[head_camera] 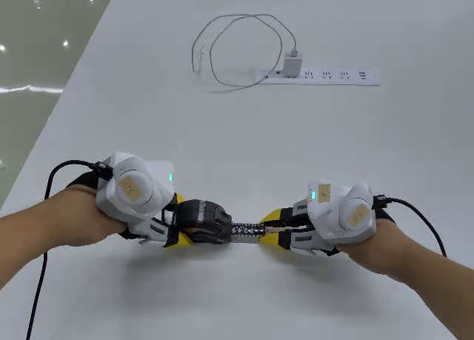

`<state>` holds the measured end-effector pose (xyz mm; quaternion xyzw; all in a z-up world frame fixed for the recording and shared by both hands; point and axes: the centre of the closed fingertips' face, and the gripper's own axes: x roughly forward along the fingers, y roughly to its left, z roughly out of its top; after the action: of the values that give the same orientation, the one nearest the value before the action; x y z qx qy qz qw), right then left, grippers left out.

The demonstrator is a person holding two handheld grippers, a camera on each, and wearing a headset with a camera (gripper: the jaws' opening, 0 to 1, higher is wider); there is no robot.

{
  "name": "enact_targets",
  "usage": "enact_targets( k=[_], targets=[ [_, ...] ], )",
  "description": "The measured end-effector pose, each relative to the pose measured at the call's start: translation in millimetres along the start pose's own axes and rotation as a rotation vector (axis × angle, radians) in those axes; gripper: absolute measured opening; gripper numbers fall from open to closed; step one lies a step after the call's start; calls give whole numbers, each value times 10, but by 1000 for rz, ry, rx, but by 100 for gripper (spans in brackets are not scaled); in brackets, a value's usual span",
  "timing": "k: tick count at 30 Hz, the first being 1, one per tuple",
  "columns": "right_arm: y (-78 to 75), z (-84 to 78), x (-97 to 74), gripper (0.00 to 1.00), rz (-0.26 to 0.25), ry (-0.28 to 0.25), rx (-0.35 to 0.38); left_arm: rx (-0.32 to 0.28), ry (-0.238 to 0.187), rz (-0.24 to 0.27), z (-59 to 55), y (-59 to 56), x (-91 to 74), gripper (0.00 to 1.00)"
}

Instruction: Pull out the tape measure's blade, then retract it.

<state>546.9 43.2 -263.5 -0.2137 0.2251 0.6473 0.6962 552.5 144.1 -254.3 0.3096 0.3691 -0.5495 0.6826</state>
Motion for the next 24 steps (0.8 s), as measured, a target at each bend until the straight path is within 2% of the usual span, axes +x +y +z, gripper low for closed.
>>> enact_targets(
  k=[24],
  targets=[
    [-32, -147, -174, 7, -16, 33, 1, 0, 6, 0, 2, -5, -1, 28]
  ],
)
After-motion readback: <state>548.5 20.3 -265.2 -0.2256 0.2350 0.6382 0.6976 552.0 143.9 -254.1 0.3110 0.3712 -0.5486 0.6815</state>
